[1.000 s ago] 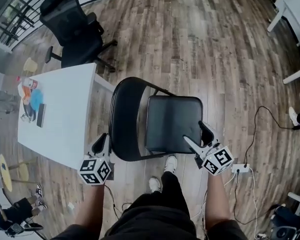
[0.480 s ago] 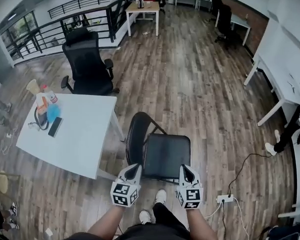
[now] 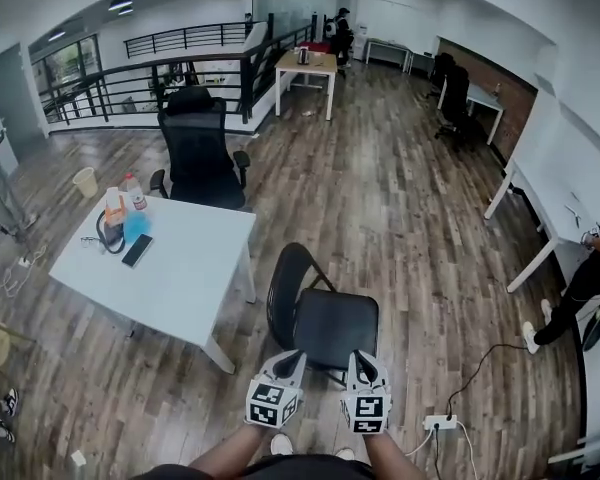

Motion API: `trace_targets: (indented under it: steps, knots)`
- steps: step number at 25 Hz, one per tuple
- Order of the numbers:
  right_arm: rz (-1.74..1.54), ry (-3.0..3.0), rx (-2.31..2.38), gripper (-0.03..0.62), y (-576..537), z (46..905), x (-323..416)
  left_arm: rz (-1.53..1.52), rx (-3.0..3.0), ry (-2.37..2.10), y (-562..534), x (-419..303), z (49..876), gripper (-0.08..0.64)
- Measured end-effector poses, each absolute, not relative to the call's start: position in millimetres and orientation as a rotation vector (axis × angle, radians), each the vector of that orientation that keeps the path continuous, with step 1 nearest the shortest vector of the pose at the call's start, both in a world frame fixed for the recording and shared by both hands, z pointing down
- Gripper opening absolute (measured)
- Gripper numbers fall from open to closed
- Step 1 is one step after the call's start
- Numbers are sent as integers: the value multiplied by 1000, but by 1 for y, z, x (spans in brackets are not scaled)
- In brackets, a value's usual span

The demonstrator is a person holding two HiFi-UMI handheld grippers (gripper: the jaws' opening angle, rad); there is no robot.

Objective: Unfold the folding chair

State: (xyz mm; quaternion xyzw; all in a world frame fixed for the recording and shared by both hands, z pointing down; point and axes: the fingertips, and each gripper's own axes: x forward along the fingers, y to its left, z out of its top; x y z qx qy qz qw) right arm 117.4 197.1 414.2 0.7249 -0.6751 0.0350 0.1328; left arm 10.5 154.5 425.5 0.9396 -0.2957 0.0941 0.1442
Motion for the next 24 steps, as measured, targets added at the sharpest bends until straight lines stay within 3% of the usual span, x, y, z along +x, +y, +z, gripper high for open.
trace_targets:
  steps: [16, 24]
  knots:
    - [-28, -2099, 2080, 14, 316, 374, 137, 228, 2653, -1045, 252, 30, 392, 5]
    - [-92, -2124, 2097, 14, 316, 363, 145, 213, 2698, -1033, 257, 49, 382, 5]
